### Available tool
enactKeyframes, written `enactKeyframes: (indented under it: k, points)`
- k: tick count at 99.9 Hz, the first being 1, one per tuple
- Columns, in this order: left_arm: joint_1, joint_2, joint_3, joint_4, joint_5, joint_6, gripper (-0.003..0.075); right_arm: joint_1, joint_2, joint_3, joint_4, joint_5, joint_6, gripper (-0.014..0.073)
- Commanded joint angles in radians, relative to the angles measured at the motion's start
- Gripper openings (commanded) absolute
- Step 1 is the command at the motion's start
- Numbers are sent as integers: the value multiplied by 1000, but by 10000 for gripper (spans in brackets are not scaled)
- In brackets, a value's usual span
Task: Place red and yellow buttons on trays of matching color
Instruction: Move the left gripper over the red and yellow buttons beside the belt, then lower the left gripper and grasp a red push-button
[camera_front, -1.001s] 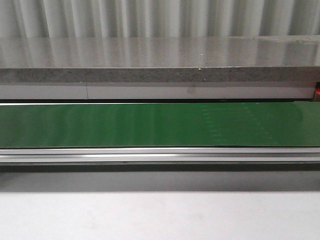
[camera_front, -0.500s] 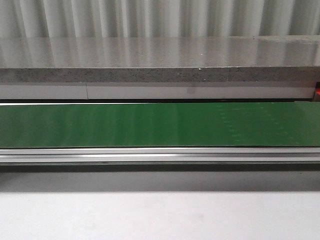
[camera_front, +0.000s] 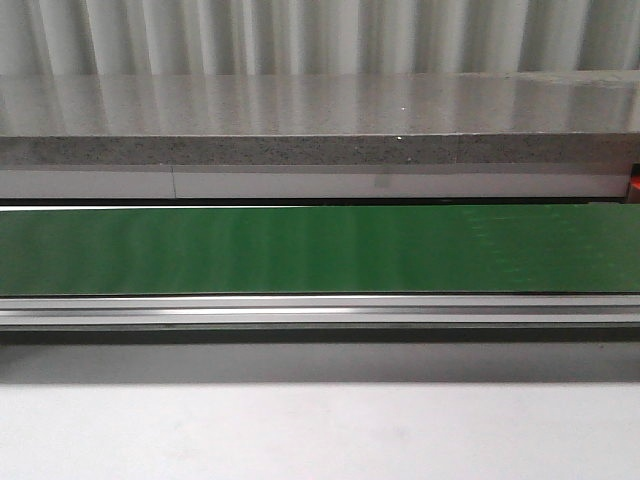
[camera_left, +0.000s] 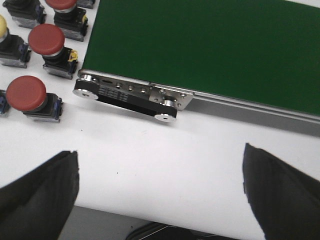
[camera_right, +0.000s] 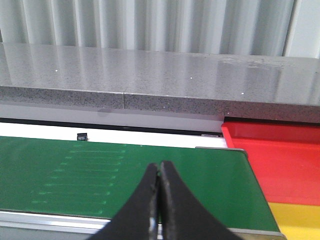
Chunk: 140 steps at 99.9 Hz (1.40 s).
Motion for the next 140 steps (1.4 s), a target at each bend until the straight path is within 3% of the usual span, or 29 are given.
enactKeyframes:
  k: [1,29,58,93,140]
  points:
    - [23,7,-24,67,-54,-111,670,-5,-12,1,-1,-87,-10,-67]
    - [183,92,-16,115,-70,-159,670,-5,-12,1,-1,-87,-10,-67]
    - [341,252,-16,104,-173,-152,670,-5,-12,1,-1,-87,-10,-67]
    - [433,471,-16,102,-295,-151,670,-5,-12,1,-1,-87,-10,-67]
    - [472,677,-18,102,-413,-151,670,-5,-12,1,-1,-87,-10,-67]
